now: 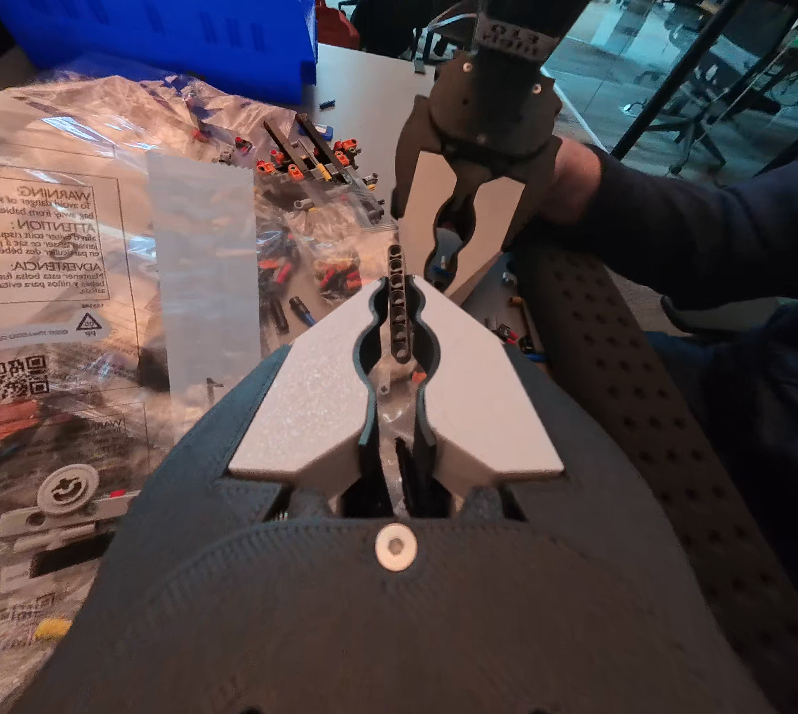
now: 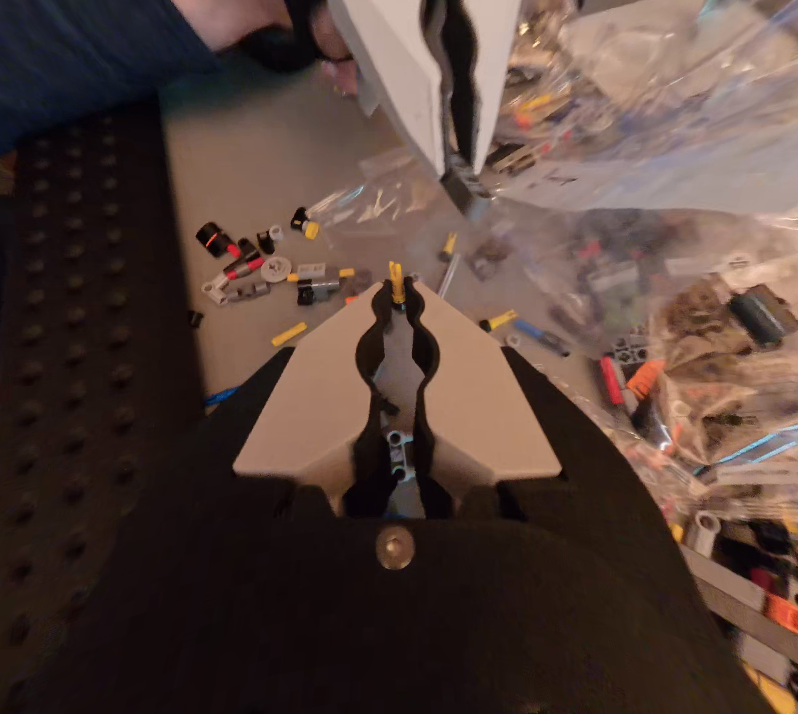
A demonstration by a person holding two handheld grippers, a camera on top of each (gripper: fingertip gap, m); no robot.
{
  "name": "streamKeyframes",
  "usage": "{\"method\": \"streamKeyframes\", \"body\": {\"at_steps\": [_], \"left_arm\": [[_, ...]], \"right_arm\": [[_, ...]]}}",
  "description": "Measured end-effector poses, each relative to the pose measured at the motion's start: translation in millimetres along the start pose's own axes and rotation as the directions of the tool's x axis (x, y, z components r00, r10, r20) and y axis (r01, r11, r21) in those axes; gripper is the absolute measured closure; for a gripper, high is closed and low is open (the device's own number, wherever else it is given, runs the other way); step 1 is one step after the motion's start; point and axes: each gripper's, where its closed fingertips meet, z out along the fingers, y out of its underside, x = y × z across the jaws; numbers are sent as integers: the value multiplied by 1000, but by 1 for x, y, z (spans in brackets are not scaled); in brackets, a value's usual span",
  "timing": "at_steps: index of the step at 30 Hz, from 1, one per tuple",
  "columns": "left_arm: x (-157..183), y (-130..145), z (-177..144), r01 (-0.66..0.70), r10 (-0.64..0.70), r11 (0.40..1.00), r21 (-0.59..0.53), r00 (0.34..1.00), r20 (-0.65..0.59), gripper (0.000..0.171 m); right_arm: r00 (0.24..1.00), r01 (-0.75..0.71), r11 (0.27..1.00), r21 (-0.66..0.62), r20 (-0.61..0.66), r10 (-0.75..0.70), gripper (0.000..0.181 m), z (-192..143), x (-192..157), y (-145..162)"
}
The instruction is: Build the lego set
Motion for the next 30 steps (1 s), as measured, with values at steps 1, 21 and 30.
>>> {"method": "streamKeyframes", "body": {"at_steps": [1,21,30], "left_arm": [[0,3,0,10,-10,1000,-17,1000,-2,166],[2,29,10,45,-50,988,-146,998,-29,166],[7,34,15,64,-76,982,-177,995,-63,166]], "right_arm": [[1000,14,1000,-18,22,-13,178,2,-4,3],[984,121,992,31,-134,-116,162,-6,12,-11],[925,286,958,-32,-253,-285,170,-6,17,-14]]}}
